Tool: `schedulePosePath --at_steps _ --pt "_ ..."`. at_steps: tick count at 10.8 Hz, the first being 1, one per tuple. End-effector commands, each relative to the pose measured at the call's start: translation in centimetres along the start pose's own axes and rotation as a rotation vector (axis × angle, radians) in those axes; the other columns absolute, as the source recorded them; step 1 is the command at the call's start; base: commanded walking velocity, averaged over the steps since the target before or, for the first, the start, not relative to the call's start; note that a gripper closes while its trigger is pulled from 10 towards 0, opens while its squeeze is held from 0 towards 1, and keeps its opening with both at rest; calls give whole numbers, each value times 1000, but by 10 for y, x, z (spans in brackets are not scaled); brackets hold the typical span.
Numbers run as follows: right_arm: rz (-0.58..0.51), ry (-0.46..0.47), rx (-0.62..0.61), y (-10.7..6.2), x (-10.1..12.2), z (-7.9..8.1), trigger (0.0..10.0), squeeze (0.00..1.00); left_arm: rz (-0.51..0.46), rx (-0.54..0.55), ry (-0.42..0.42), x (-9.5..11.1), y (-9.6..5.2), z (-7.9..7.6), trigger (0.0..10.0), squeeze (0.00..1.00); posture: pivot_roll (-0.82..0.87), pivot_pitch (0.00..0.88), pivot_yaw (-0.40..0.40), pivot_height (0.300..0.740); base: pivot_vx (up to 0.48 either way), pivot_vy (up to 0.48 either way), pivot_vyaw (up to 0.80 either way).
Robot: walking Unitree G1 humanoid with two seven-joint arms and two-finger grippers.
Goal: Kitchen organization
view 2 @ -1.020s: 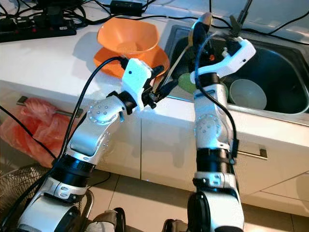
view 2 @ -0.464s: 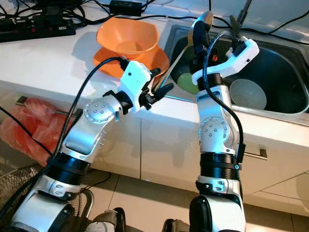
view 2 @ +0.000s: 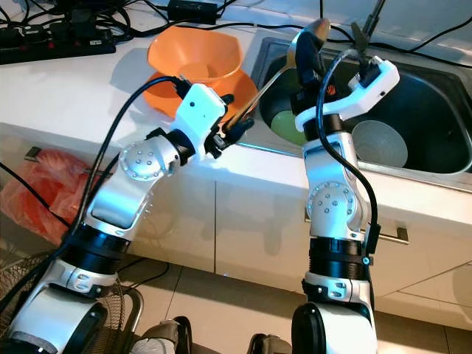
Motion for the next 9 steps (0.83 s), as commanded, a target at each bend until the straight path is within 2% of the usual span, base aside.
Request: schedulePosePath --at_steps 1,6,9 --pt "-22 -5 6 -2 9 2 10000 0 5 41 20 4 0 12 10000 0 66 125 -68 740 0 0 0" --pt "4 33 35 -6 7 6 10000 0 134 199 1 -15 -4 38 10000 0 66 125 -69 740 0 0 0" --pt "12 43 34 -7 5 6 10000 0 145 216 -13 -17 -2 36 10000 0 66 120 -72 740 0 0 0"
Point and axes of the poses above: a point about 5 cm out from each wrist's last joint towards the gripper, its own y axis pointing out of the wrist towards the gripper, its own x axis along the axis of the wrist's last joint, z = x × y, the point moved 2 cm from there along y, pointing out of the wrist towards the gripper, and after that the axes turned 10 degrees about y, right-handed, at the moved point
